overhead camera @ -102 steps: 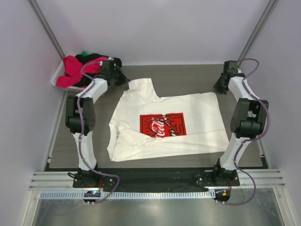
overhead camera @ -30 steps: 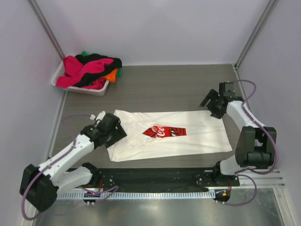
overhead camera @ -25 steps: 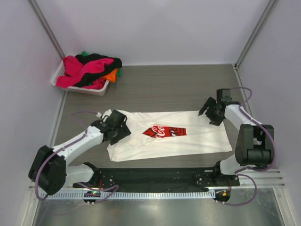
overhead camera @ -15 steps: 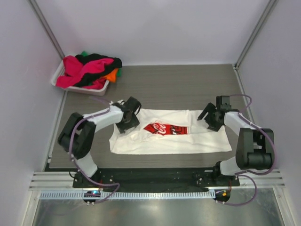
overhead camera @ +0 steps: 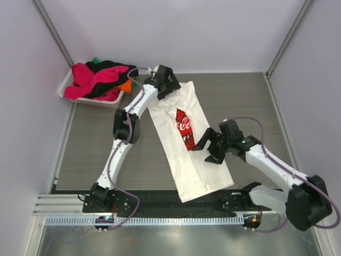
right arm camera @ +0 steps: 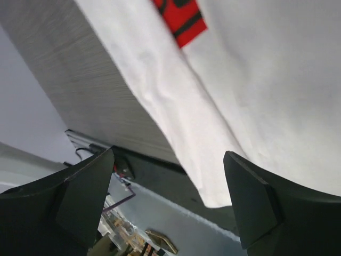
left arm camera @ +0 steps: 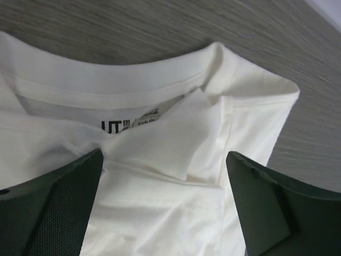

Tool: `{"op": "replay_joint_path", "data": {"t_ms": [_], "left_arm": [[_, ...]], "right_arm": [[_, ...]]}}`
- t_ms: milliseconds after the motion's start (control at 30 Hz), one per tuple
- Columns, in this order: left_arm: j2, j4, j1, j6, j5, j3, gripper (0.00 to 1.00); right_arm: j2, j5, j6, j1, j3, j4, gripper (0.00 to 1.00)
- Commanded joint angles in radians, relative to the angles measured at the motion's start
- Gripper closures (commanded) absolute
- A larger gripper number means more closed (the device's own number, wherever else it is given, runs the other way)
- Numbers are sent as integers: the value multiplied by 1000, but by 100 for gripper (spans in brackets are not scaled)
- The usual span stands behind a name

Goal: Fold and stack the t-shirts
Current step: Fold the tshirt

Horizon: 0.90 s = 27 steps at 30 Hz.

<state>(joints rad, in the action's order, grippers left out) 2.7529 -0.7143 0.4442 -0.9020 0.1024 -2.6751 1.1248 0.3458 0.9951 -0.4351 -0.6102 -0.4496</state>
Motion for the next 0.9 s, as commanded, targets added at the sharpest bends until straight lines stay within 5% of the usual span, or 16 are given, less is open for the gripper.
{"op": "replay_joint_path", "data": {"t_ms": [0,33,267,400,633,867], "left_arm": [[-301,326,10,80,-138,310,0],[-376,363,13,96,-121,463,0],[-634,50,11,242,-34,451,0],[-826,-5,11,275,6,651,0],[-1301,124,34,197,31,1391,0],[-1530,222,109,74,34,1788,0]], "right_arm": [[-120,-59,33,-16,-207,-216,9],[-122,-114,13,-16,-239,-242,9],[142,-391,-234,-14,-472,-268,9],[370,-436,-372,-8,-633,-222,11],[793,-217,-538,-10,-1055,-189,15],[1143,-45,-527,-10,-1414,-175,19]]}}
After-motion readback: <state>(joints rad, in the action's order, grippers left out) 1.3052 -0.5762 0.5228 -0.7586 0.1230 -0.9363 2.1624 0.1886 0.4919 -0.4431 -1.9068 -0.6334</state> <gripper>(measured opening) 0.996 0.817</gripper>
